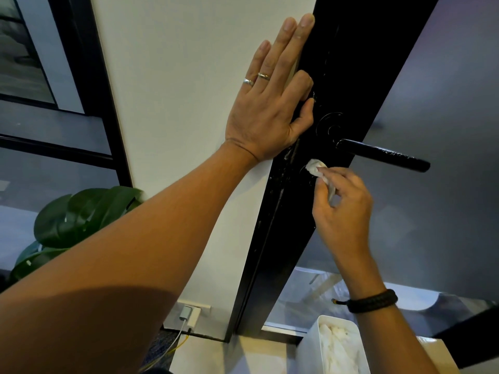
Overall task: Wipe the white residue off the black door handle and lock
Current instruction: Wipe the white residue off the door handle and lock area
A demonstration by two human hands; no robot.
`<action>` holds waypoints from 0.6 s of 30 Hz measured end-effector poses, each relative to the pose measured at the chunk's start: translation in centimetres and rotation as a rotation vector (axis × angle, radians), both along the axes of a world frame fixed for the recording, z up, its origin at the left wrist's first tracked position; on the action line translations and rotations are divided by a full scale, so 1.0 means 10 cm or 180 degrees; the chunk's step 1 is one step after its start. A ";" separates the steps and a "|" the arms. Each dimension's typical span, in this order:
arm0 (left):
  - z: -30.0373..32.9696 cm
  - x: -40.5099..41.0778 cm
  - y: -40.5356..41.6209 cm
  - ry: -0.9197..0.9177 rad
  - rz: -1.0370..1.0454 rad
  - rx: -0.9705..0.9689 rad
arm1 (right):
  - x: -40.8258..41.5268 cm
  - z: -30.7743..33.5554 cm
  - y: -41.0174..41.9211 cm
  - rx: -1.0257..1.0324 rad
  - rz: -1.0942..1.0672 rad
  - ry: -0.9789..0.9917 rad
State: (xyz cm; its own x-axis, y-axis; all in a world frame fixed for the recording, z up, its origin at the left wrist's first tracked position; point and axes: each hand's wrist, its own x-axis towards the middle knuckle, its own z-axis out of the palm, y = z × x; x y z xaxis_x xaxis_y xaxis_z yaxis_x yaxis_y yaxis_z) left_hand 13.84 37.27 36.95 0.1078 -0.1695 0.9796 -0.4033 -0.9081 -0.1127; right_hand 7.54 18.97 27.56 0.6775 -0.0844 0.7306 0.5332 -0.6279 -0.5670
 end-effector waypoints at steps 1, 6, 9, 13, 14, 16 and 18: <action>0.00 0.01 0.00 -0.0002 0.0014 -0.0005 | 0.02 -0.04 -0.02 0.0187 -0.0002 0.0089; -0.01 -0.01 0.00 0.0002 0.0006 -0.0001 | 0.04 -0.23 -0.10 0.0681 -0.0075 0.0637; 0.00 -0.01 0.01 0.0015 0.0003 0.0004 | 0.02 -0.21 -0.07 0.0759 -0.0078 0.0538; 0.01 -0.02 0.00 0.0018 -0.0022 -0.0007 | 0.01 -0.28 -0.05 0.0976 -0.0092 0.0491; 0.01 -0.02 0.00 0.0020 -0.0016 0.0011 | 0.01 -0.27 -0.04 0.1042 -0.0074 0.0474; 0.01 -0.04 0.00 0.0032 -0.0005 0.0048 | 0.02 -0.21 0.00 0.1061 -0.0050 0.0322; 0.03 -0.05 0.00 0.0052 -0.0008 0.0074 | 0.04 -0.11 0.05 0.0840 -0.0082 0.0099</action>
